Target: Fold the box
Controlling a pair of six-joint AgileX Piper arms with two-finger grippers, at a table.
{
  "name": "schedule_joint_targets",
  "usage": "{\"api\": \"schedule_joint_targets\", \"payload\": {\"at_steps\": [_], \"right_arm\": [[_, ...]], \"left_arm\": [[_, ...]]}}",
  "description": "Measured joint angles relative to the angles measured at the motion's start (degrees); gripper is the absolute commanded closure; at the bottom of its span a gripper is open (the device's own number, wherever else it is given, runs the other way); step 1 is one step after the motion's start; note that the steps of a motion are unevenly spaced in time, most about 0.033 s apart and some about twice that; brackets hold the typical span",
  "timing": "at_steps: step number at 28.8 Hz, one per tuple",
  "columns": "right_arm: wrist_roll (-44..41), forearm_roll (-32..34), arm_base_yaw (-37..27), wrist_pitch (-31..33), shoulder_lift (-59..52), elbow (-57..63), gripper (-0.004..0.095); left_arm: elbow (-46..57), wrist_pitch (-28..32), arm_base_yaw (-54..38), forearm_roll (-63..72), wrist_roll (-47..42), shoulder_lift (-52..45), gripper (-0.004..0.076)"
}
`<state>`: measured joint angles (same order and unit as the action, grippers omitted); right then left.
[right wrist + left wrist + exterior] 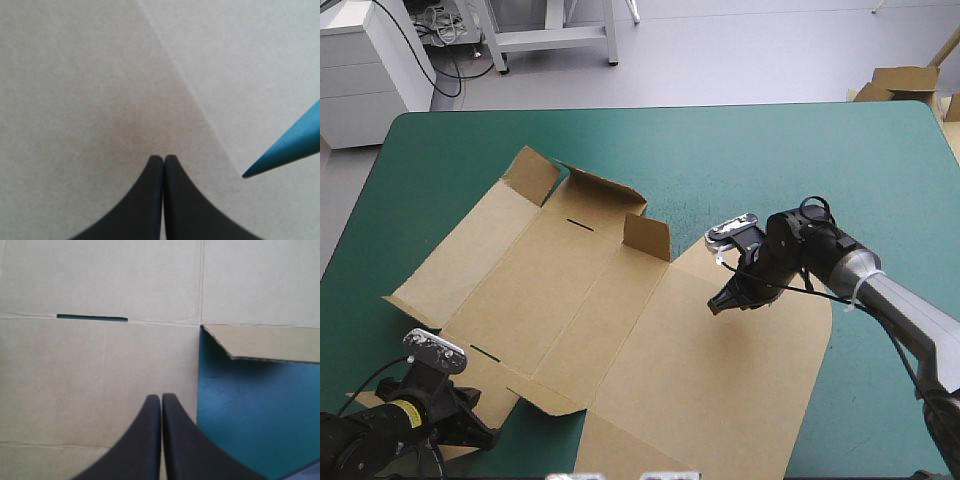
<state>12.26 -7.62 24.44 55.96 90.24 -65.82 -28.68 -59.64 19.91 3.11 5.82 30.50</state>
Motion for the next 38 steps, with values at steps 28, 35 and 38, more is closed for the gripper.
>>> {"api": "schedule_joint_targets", "payload": {"at_steps": [28,35,38], "right_arm": [[0.0,4.6,0.0,11.2,1.5,-25.1,0.0929],[-1.8,4.6,0.0,12.4,3.2,-37.7,0.0929],[-2.2,4.0,0.0,12.7,3.2,-39.8,0.0929]], "left_arm": [[0.0,0.0,0.0,-0.2,0.0,0.0,0.0732],[0.0,0.0,0.0,-0.2,0.0,0.0,0.0731],[0.0,0.0,0.0,-0.2,0.0,0.0,0.0732]]}}
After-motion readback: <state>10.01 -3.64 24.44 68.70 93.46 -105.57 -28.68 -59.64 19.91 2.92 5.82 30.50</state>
